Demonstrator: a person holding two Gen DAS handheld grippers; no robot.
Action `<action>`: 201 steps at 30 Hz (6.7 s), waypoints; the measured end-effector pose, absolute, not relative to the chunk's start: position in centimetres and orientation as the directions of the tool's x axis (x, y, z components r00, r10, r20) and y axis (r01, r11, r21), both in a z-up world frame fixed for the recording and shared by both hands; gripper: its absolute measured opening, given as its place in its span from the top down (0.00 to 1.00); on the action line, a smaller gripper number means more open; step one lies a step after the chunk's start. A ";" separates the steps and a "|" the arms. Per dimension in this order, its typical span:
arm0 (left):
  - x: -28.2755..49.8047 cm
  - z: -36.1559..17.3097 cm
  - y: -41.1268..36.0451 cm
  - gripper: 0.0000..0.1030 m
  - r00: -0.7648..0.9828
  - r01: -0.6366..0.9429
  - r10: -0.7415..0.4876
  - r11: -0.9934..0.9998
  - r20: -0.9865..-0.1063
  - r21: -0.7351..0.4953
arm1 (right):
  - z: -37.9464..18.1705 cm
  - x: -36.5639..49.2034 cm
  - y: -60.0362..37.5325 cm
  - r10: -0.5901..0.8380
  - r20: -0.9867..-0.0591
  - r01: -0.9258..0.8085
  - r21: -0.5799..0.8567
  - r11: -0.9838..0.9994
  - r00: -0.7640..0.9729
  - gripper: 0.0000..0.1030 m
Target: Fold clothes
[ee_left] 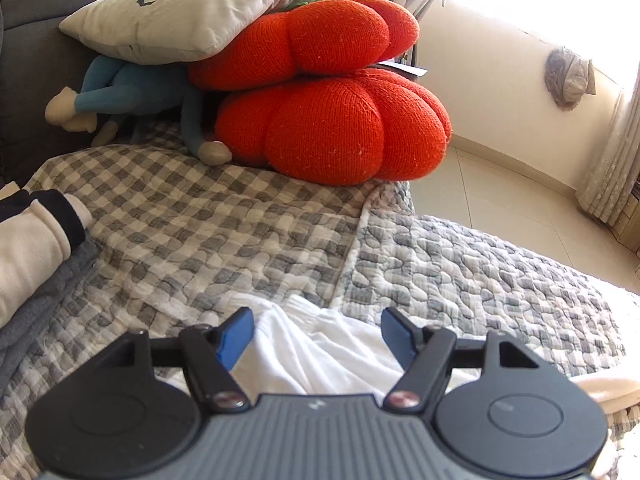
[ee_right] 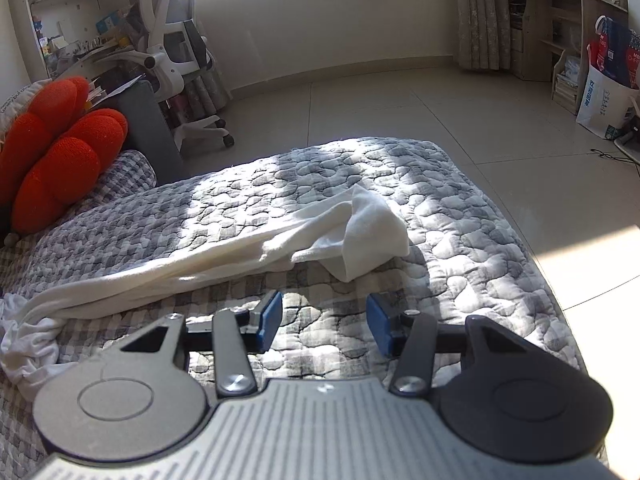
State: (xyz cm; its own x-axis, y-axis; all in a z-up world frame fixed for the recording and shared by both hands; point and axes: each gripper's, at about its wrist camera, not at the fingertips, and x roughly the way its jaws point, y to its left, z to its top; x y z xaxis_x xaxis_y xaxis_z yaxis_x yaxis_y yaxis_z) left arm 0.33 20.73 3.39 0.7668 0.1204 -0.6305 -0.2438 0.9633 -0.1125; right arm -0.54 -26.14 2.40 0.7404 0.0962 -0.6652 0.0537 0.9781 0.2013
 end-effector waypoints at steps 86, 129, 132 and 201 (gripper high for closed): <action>-6.8 3.4 23.5 0.31 0.660 -0.373 0.007 0.871 -0.751 -0.320 | 4.0 -4.3 -27.5 -0.044 -0.671 0.095 0.040 0.995 0.740 0.55; -10.7 6.5 25.8 0.92 0.811 -0.328 -0.132 0.705 -0.570 -0.629 | 2.8 -0.3 -19.1 0.348 -0.741 -0.091 0.365 0.927 0.574 0.80; -10.6 6.4 25.8 0.92 0.807 -0.327 -0.136 0.707 -0.574 -0.627 | 3.0 -0.4 -19.6 0.342 -0.736 -0.073 0.372 0.925 0.585 0.96; -9.8 5.3 26.5 0.75 0.748 -0.383 -0.096 0.746 -0.657 -0.545 | 4.3 -7.4 -17.4 0.498 -0.741 -0.280 0.413 0.867 0.450 0.86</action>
State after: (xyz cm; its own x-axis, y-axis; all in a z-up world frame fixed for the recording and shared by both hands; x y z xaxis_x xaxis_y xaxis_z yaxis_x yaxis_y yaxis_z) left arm -9.82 26.49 5.34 0.7476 -0.0963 -0.6571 -0.3825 0.7463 -0.5447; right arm -7.43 -17.44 4.34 0.4505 0.4981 -0.7409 -0.2796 0.8669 0.4128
